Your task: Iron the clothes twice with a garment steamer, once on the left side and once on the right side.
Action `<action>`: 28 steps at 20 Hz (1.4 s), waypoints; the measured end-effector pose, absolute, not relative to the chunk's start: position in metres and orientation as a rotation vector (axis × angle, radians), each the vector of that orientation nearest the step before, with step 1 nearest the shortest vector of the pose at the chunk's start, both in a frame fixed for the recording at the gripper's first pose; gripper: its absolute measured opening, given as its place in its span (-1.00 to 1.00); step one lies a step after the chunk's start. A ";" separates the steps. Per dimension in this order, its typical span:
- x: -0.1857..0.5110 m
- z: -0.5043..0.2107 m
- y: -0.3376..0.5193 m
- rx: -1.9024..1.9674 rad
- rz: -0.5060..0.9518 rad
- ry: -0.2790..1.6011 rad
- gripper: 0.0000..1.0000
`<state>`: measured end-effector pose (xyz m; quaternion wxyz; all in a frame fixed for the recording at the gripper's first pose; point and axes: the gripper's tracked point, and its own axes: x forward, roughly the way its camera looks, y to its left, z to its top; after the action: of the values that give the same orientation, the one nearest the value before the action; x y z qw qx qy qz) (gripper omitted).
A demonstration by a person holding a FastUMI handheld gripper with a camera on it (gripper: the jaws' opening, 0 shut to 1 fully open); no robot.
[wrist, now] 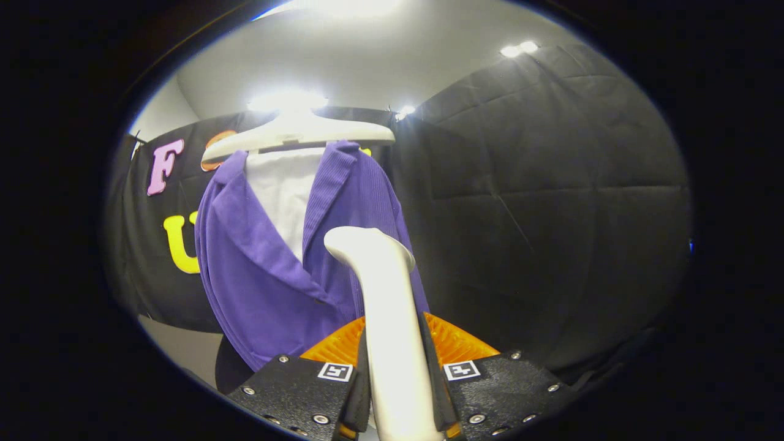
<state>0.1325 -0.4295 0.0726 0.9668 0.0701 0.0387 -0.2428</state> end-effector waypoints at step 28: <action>0.170 -0.006 -0.448 0.077 -0.484 0.204 -0.19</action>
<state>0.1697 -0.4483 -0.0061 0.9650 0.0379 0.1006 -0.2391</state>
